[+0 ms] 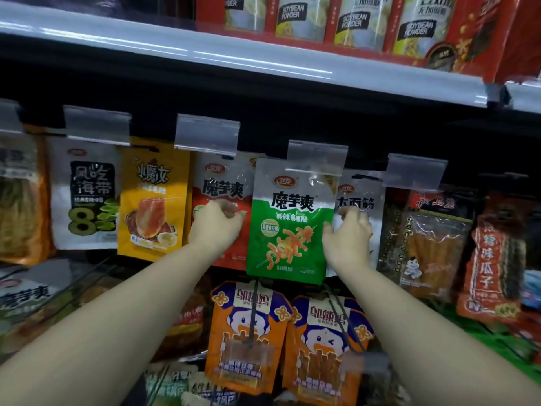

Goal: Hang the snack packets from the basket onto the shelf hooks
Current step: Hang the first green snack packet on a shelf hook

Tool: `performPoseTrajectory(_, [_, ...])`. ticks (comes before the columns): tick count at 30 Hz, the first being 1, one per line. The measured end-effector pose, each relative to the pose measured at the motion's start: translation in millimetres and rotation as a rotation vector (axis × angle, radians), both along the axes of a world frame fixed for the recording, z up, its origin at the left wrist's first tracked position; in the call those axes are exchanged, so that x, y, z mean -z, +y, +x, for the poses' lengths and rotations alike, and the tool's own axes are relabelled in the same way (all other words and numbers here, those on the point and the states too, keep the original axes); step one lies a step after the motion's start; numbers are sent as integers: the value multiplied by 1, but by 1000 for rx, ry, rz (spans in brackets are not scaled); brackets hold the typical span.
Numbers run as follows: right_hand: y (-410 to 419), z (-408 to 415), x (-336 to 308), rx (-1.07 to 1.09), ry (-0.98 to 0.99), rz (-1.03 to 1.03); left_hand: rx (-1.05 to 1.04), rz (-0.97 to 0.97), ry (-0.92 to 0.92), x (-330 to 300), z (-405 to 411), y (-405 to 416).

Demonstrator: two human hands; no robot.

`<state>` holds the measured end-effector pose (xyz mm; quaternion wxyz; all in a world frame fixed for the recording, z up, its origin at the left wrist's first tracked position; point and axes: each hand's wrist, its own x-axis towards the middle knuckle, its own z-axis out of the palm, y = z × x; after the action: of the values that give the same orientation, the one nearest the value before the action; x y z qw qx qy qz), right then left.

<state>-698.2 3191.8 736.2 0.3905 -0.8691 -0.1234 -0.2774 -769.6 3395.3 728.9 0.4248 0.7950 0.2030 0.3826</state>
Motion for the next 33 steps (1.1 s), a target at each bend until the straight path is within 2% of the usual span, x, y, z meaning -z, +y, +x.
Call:
performPoseTrajectory(4, [-1, -44, 8, -40, -22, -118, -50, 108, 66, 15, -47, 6])
performPoseTrajectory(10, [18, -120, 51, -117, 35, -264, 53, 175, 169, 55, -125, 34])
performPoseTrajectory(14, [48, -180, 82, -116, 26, -392, 96, 207, 268, 89, -181, 65])
performPoseTrajectory(19, [95, -252, 139, -144, 93, -523, 132, 370, 444, 147, -243, 105])
performPoseTrajectory(22, [114, -288, 189, -203, 173, -594, 185, 578, 639, 196, -269, 125])
performPoseTrajectory(24, [123, -304, 230, -213, 286, -685, 218, 733, 784, 235, -286, 133])
performPoseTrajectory(27, [135, -322, 300, -244, 472, -809, 327, 858, 946, 306, -311, 138])
performPoseTrajectory(29, [142, -330, 351, -277, 555, -877, 388, 873, 1062, 360, -325, 142])
performPoseTrajectory(33, [150, -340, 459, -339, 742, -970, 440, 759, 1297, 474, -354, 146])
